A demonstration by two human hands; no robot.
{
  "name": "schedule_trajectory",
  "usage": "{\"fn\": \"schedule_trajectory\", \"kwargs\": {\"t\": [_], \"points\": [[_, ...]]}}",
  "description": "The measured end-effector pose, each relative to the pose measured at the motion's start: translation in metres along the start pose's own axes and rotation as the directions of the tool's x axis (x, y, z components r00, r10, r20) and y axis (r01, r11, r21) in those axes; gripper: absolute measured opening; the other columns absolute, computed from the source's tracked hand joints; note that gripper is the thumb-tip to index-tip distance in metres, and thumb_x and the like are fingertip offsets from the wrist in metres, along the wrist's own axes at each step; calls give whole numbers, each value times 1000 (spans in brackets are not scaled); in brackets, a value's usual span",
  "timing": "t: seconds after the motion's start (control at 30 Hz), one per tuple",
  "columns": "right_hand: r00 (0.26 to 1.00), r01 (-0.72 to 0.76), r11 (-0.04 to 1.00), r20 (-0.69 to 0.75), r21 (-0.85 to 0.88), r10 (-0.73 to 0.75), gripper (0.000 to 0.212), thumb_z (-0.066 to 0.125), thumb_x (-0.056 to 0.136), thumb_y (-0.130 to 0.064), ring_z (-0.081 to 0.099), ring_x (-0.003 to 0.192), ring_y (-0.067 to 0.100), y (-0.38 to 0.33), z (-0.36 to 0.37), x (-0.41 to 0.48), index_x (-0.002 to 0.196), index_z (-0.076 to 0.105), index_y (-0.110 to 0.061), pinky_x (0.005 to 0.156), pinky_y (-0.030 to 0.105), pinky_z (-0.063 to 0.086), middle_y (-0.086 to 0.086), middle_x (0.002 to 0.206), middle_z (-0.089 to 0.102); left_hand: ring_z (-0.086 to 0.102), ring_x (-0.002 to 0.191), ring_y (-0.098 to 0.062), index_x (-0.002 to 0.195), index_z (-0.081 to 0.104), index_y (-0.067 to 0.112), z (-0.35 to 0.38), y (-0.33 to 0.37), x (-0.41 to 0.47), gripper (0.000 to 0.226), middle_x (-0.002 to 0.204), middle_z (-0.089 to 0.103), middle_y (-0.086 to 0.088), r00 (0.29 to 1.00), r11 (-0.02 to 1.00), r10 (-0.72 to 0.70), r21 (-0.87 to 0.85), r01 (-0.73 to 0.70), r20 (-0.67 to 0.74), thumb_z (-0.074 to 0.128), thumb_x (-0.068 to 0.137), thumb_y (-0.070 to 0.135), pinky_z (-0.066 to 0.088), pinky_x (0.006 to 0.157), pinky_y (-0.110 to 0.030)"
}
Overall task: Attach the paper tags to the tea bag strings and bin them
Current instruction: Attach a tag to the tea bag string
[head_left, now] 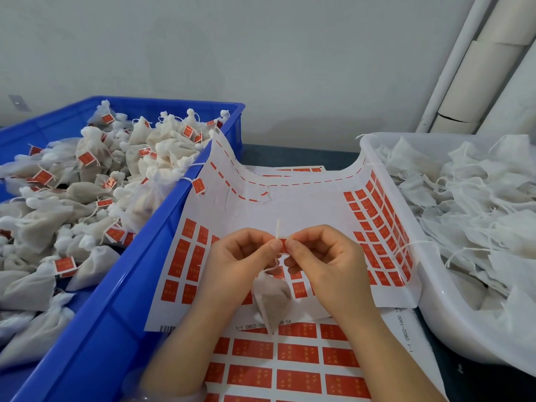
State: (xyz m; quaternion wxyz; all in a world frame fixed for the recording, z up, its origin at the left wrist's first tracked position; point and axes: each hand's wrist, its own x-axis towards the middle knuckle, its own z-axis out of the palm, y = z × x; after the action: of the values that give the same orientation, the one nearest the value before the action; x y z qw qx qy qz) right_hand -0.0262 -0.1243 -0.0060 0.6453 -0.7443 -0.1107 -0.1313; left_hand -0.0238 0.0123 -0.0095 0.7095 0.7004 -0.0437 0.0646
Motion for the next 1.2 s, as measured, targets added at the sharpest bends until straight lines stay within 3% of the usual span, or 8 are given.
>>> {"fn": "schedule_trajectory", "kwargs": {"t": [0.4,0.57,0.7,0.8,0.93,1.0,1.2], "points": [[1000,5,999,14,34,-6,10,66,82,-16,66,58,7,-1,1,-1,83,64,-26,52,12,50,-14,72,69,64,59,-8,75,67,19,1,-2,0,25,65,68,6,1000,999,25,40,-25,-16,63,64,40,50,55,-13],[997,-71,995,-9,65,71,22,67,80,-20,67,60,5,0,1,1,94,59,-35,52,12,50,-17,73,69,65,60,-7,79,66,17,1,-2,0,28,66,68,8,1000,999,9,37,-9,2,61,66,41,50,55,-13],[997,-69,997,36,30,68,12,64,81,-25,66,62,2,0,2,1,84,63,-36,53,9,48,-23,73,68,64,61,-10,79,64,17,-1,-4,1,27,67,67,6,1000,1000,5,22,-5,13,61,66,41,50,57,-16],[997,-62,998,48,29,61,10,64,83,-21,66,63,2,1,2,0,81,64,-30,53,9,48,-18,74,68,63,63,-11,80,62,16,-1,-4,0,25,67,64,5,999,1000,21,17,-22,40,60,69,38,52,59,-18],[998,-35,999,55,-7,35,10,63,85,-19,65,67,6,4,2,-1,79,64,-27,57,12,50,-11,72,67,63,62,-11,78,61,15,1,-4,-1,7,66,63,5,996,998,48,38,-51,80,59,84,18,51,59,-17],[997,-22,999,70,-32,24,13,61,87,-18,65,69,6,5,2,-2,78,62,-27,59,13,51,-11,72,65,63,60,-8,77,60,13,2,-3,-2,12,64,63,6,993,996,64,49,-69,98,55,88,10,50,57,-15],[996,-66,997,59,40,64,8,64,84,-19,67,69,5,4,3,-1,85,65,-27,58,13,51,-11,75,69,61,61,-9,77,61,12,1,-2,-1,12,64,62,6,996,998,61,29,-63,68,55,88,10,51,58,-17]]}}
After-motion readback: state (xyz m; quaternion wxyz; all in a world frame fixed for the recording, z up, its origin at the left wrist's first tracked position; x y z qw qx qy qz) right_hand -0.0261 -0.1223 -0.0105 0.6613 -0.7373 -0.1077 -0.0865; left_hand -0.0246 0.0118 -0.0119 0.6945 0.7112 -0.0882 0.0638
